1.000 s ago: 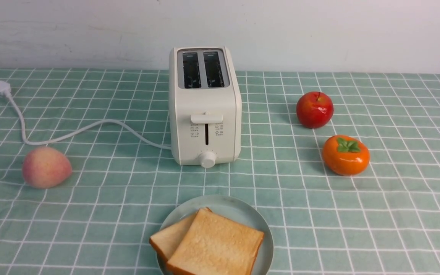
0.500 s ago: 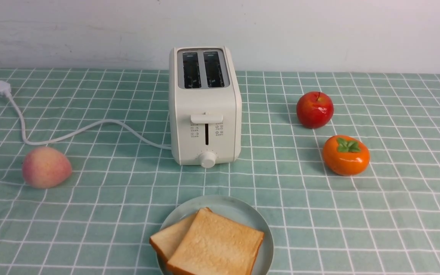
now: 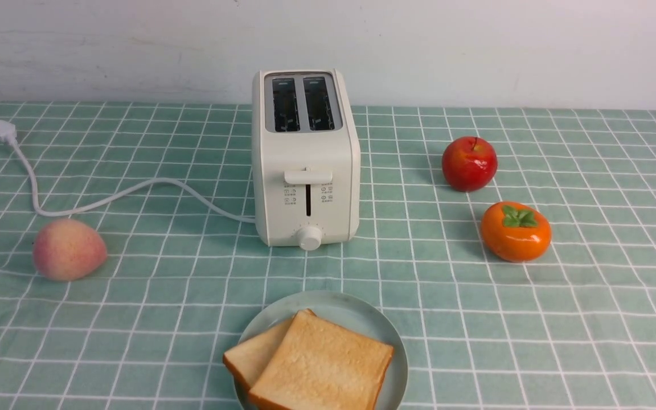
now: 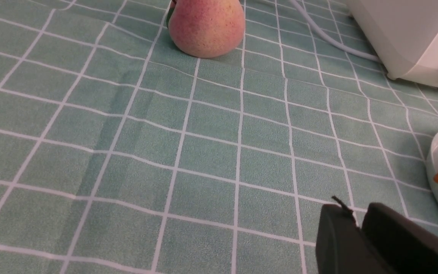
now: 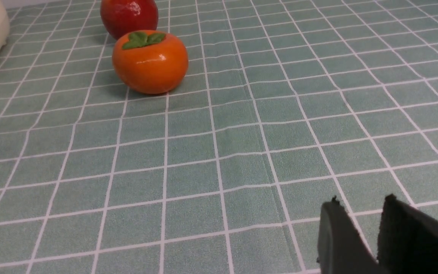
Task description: Take toasted bread from bread machine on blue coffee table place on plate.
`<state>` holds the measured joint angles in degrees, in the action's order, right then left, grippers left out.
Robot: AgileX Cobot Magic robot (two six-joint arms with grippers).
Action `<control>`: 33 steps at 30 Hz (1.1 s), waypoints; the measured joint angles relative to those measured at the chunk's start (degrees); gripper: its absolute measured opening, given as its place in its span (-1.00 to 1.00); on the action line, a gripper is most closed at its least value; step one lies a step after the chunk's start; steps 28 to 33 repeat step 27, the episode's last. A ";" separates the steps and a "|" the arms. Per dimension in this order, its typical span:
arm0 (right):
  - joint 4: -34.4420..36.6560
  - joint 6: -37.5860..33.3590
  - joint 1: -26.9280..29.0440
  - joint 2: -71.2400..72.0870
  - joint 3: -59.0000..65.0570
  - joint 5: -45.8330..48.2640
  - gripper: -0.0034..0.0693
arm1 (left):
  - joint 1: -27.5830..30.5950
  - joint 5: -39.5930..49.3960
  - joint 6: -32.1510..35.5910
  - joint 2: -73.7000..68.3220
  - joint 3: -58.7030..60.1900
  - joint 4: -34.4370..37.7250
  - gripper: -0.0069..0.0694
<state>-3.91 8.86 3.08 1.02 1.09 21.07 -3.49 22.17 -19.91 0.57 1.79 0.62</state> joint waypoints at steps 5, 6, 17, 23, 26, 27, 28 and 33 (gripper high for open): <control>0.00 0.00 0.00 0.00 0.00 0.01 -0.40 | 0.00 0.00 0.00 0.00 0.00 0.00 -0.55; 0.00 0.00 0.00 0.00 0.00 0.01 -0.40 | 0.00 0.00 0.00 0.00 0.00 0.00 -0.55; 0.00 0.00 0.00 0.00 0.00 0.01 -0.36 | 0.00 0.00 0.00 0.00 0.00 0.00 -0.53; 0.00 0.00 0.00 0.00 0.00 0.01 -0.34 | 0.00 0.00 0.00 0.00 0.00 0.00 -0.53; 0.00 0.00 0.00 0.00 -0.03 0.01 -0.33 | 0.00 0.00 0.00 0.00 0.00 0.00 -0.53; 0.00 0.00 0.00 0.00 -0.03 0.01 -0.32 | 0.00 0.00 0.00 0.00 0.00 0.00 -0.53; 0.00 0.00 0.00 0.00 -0.03 0.01 -0.32 | 0.00 0.00 0.00 0.00 0.00 0.00 -0.53; 0.00 0.00 0.00 0.00 -0.03 0.01 -0.32 | 0.00 0.00 0.00 0.00 0.00 0.00 -0.53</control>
